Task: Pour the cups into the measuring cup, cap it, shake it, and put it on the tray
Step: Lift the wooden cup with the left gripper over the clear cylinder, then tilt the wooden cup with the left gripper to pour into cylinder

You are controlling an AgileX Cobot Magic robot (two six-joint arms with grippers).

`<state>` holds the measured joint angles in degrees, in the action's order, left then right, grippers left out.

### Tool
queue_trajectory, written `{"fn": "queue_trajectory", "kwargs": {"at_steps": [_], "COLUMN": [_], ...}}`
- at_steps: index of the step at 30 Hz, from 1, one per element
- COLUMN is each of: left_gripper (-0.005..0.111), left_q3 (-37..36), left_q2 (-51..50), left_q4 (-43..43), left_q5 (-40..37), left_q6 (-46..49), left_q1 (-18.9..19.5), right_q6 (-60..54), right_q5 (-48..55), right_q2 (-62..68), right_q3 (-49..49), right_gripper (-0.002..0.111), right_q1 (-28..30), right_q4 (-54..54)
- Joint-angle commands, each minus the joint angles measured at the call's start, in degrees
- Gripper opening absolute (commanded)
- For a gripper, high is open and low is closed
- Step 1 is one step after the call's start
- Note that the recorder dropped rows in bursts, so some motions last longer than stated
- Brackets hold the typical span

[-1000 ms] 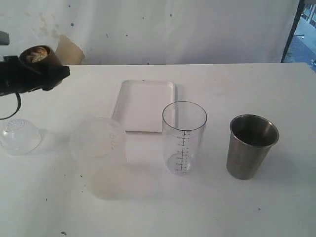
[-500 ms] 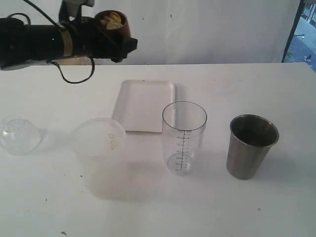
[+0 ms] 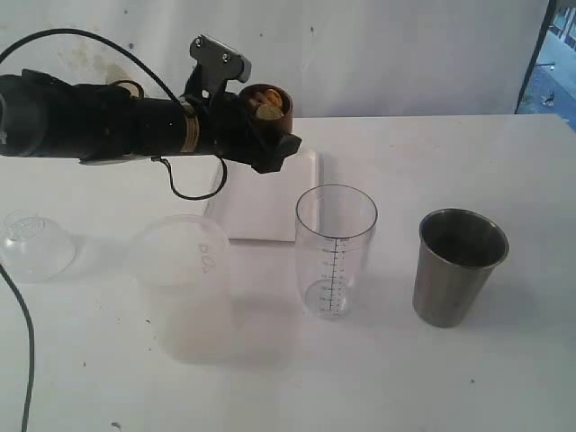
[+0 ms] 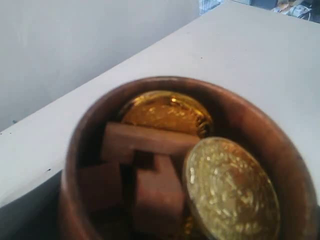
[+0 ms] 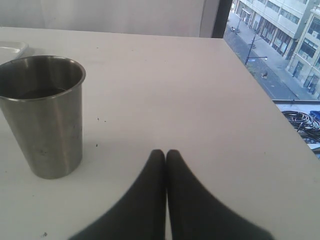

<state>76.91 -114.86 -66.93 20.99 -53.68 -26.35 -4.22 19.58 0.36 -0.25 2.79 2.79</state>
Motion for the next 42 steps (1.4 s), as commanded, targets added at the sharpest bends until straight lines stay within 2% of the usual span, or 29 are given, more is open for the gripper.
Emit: {"fn": "queue_trajectory", "kwargs": {"at_steps": [1, 11, 18, 25, 42], "left_gripper": [0.0, 0.0, 0.0, 0.0, 0.0], "left_q3": [0.7, 0.9, 0.9, 0.9, 0.9], "left_q2": [0.4, 0.4, 0.8, 3.4, 3.6], "left_q4": [0.1, -0.3, -5.9, -14.0, -20.9], "left_q5": [0.6, 0.6, 0.5, 1.9, 4.4], "left_q6": [0.8, 3.1, 2.8, 2.8, 3.5], "left_q1": [-0.6, -4.1, -5.4, -5.4, -5.8], "right_q6": [-0.1, -0.1, -0.1, -0.1, -0.1], "right_q5": [-0.3, -0.3, -0.3, -0.3, -0.3], "right_q2": [-0.4, -0.4, -0.4, -0.4, -0.4], "right_q3": [0.2, 0.2, 0.2, 0.2, 0.2], "right_gripper": [0.0, 0.0, 0.0, 0.0, 0.0], "right_q1": [-0.1, -0.1, -0.1, -0.1, -0.1], "right_q4": [0.1, 0.1, 0.1, 0.1, 0.1]}}
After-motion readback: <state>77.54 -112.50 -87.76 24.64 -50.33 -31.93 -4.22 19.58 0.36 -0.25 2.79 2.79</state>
